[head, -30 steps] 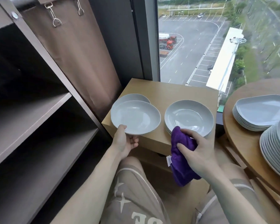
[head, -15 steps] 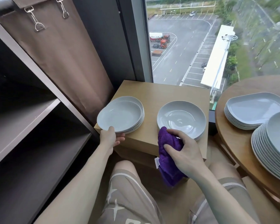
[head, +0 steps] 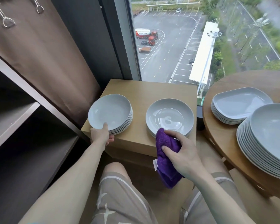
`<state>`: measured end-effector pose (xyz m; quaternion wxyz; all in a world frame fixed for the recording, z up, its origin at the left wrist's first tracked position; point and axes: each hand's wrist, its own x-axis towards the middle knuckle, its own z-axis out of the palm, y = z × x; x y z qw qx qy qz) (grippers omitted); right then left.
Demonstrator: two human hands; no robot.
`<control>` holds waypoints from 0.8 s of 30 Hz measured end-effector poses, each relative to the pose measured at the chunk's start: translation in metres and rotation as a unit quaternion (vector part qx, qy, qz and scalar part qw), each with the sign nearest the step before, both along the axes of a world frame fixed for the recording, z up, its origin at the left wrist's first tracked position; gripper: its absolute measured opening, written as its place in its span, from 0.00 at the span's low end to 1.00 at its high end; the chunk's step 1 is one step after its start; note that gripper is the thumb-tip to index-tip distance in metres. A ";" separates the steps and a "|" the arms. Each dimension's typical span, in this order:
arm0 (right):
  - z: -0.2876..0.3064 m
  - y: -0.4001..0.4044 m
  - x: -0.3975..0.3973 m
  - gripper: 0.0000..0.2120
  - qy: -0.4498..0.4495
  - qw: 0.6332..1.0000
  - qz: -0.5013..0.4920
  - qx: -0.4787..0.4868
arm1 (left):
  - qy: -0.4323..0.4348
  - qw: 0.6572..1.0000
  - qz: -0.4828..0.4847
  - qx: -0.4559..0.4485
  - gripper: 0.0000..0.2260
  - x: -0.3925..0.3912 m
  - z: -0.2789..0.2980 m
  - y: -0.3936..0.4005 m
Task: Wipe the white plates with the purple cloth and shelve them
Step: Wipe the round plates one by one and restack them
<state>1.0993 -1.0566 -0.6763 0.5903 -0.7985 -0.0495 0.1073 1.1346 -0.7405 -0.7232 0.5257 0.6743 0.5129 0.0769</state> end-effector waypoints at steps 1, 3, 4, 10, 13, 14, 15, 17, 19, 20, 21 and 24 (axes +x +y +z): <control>-0.001 -0.002 0.000 0.22 0.000 1.000 -0.003 -0.003 | -0.001 1.000 0.003 0.003 0.27 0.001 -0.002 0.001; -0.002 -0.005 0.001 0.22 -0.001 1.000 -0.007 -0.006 | 0.005 1.000 0.007 -0.003 0.32 0.001 0.000 -0.002; -0.003 -0.006 0.002 0.22 0.000 1.000 -0.010 -0.006 | 0.011 1.000 0.019 -0.010 0.35 -0.001 -0.001 -0.005; -0.006 -0.010 0.008 0.21 0.003 1.000 -0.028 -0.004 | -0.075 0.991 0.107 0.002 0.21 -0.027 -0.010 -0.075; -0.005 -0.014 0.011 0.21 0.010 0.999 -0.035 -0.005 | -0.078 0.994 -0.068 -0.029 0.13 -0.029 -0.022 -0.127; -0.005 -0.016 0.012 0.21 0.011 0.999 -0.038 -0.006 | -0.059 0.991 -0.120 -0.031 0.15 -0.025 -0.023 -0.139; -0.005 -0.019 0.011 0.21 0.009 0.999 -0.042 -0.007 | -0.040 0.986 -0.162 -0.025 0.17 -0.020 -0.022 -0.150; -0.005 -0.025 0.010 0.21 0.004 0.999 -0.051 -0.009 | -0.006 0.975 -0.220 -0.019 0.19 -0.007 -0.019 -0.166; -0.005 -0.033 0.008 0.22 0.004 0.998 -0.057 -0.011 | 0.017 0.969 -0.247 -0.003 0.18 0.004 -0.014 -0.175; -0.005 -0.036 0.007 0.22 0.006 0.998 -0.060 -0.011 | 0.030 0.967 -0.254 0.013 0.18 0.008 -0.012 -0.177; -0.006 -0.040 0.006 0.22 0.007 0.998 -0.065 -0.010 | 0.042 0.965 -0.258 0.031 0.18 0.011 -0.011 -0.177; -0.009 -0.048 0.004 0.22 0.006 0.997 -0.079 -0.012 | 0.067 0.960 -0.269 0.052 0.15 0.017 -0.006 -0.177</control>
